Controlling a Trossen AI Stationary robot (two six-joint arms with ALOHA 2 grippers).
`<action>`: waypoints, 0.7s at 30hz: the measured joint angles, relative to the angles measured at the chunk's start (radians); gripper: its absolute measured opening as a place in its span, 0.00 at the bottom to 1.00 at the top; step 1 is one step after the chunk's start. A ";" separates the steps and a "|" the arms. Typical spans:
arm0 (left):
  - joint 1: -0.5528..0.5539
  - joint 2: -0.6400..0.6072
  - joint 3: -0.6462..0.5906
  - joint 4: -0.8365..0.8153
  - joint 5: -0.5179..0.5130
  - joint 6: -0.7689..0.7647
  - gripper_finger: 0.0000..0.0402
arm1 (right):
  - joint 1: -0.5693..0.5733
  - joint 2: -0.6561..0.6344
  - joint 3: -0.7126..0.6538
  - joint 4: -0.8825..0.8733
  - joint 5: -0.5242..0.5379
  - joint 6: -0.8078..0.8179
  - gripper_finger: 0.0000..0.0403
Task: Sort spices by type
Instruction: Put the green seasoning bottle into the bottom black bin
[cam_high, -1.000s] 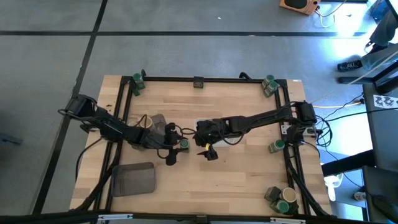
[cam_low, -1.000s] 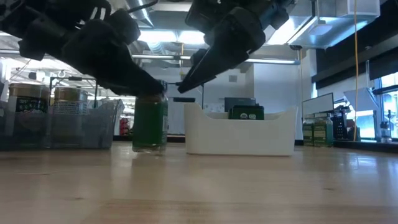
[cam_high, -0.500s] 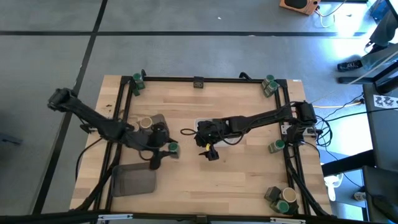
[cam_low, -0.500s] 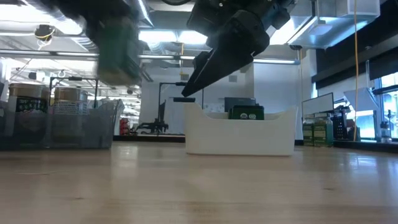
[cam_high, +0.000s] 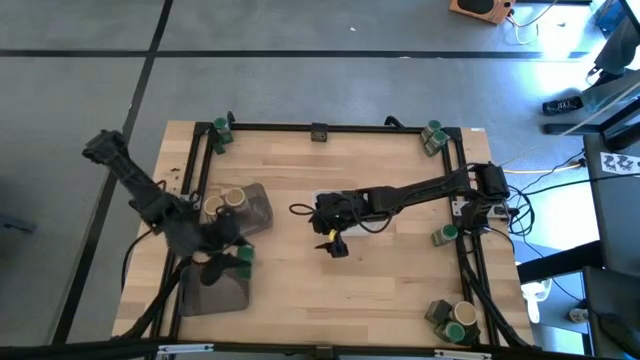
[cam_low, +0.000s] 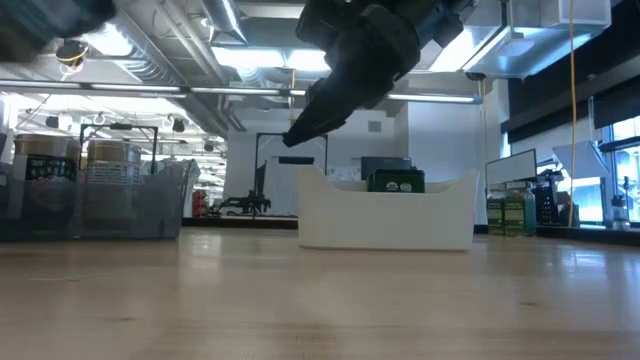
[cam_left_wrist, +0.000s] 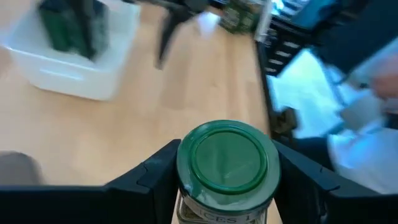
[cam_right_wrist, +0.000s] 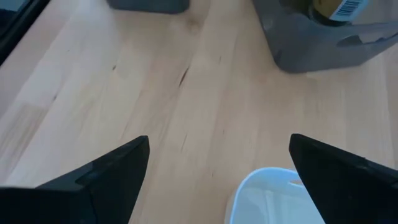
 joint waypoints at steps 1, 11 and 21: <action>-0.027 0.000 0.000 -0.003 0.001 -0.032 0.49 | 0.000 0.000 0.000 0.002 0.000 0.003 0.96; -0.271 0.039 -0.002 -0.190 -0.069 -0.483 0.49 | 0.000 0.000 0.000 0.062 0.002 0.011 0.96; -0.430 0.200 -0.003 -0.271 -0.240 -0.638 0.49 | 0.000 0.000 0.000 0.105 0.120 0.006 0.96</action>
